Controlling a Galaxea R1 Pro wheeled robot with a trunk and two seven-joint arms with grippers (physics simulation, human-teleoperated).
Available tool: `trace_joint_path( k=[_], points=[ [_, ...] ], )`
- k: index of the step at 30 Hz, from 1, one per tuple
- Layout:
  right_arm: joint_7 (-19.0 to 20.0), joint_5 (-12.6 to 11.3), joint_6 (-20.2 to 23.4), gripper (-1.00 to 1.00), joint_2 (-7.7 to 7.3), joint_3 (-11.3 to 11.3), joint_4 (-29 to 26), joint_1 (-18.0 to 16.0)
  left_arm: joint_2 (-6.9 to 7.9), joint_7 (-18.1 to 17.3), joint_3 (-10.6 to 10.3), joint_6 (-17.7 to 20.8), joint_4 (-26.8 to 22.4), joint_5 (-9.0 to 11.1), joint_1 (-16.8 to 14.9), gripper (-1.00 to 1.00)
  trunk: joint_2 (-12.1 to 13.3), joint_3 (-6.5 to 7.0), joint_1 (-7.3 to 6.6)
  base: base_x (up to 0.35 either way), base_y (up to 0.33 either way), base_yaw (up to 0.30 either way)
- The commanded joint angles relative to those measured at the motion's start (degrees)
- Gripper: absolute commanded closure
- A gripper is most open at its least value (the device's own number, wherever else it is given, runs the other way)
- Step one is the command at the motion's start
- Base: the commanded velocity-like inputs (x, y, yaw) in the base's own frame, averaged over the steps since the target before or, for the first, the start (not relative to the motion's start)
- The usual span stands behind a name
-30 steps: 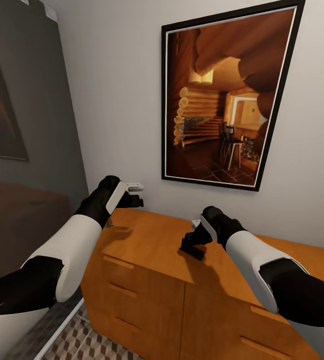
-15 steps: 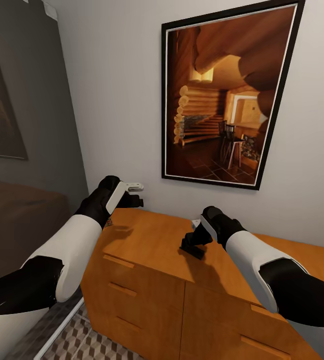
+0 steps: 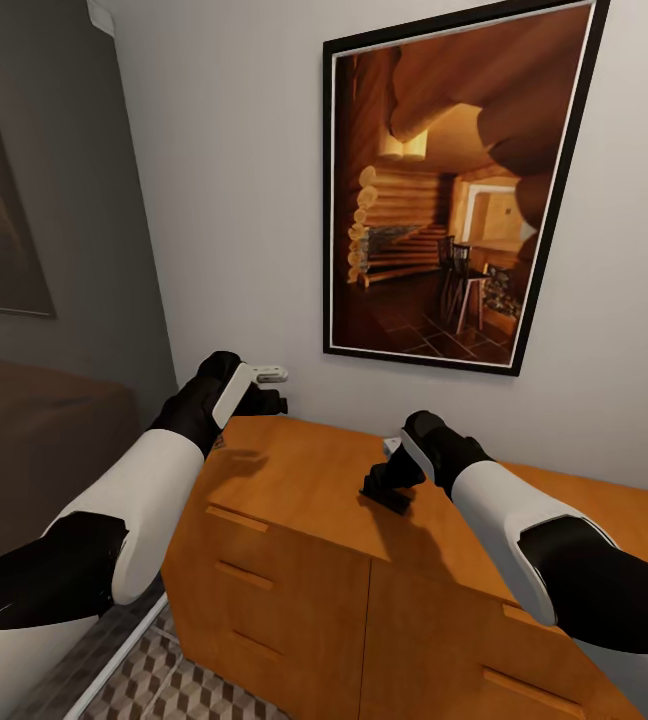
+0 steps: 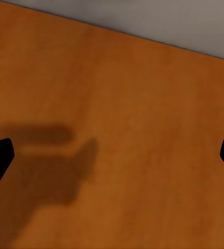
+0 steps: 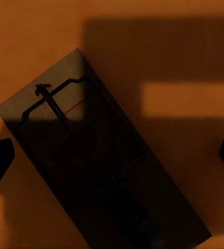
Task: Take the four mousetraps from the cabinet in the bathroom and place them on the bathroom floor. Make sure all four end up on the same floor surface, and ensure that at least two of them are either under or directly next to the same bathroom sink.
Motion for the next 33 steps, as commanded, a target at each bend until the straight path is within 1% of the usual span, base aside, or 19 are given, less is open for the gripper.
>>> trace_joint_path(
  k=[1,30,31,33],
  points=[
    [-0.2,-0.7,0.2,-1.0,-0.07,0.5,0.5,0.0,0.01,0.5,-0.2,0.2,-0.1,0.6,0.0,-1.0,0.0,-0.09,0.01,0.0,0.0,0.0],
    [-0.2,-0.7,0.1,-1.0,-0.21,0.5,1.2,0.0,-0.04,0.6,-0.2,0.2,-0.1,0.6,0.0,-1.0,0.0,-0.09,0.01,0.0,0.0,0.0],
    [-0.2,-0.7,0.1,1.0,-0.21,0.5,1.3,0.0,-0.04,0.6,-0.2,0.2,-0.1,0.6,0.0,-1.0,0.0,-0.09,0.01,0.0,0.0,0.0],
    [-0.2,-0.8,0.1,1.0,-0.21,0.5,1.4,0.0,-0.04,0.6,-0.2,0.2,-0.1,0.6,0.0,-1.0,0.0,-0.09,0.01,0.0,0.0,0.0]
  ],
)
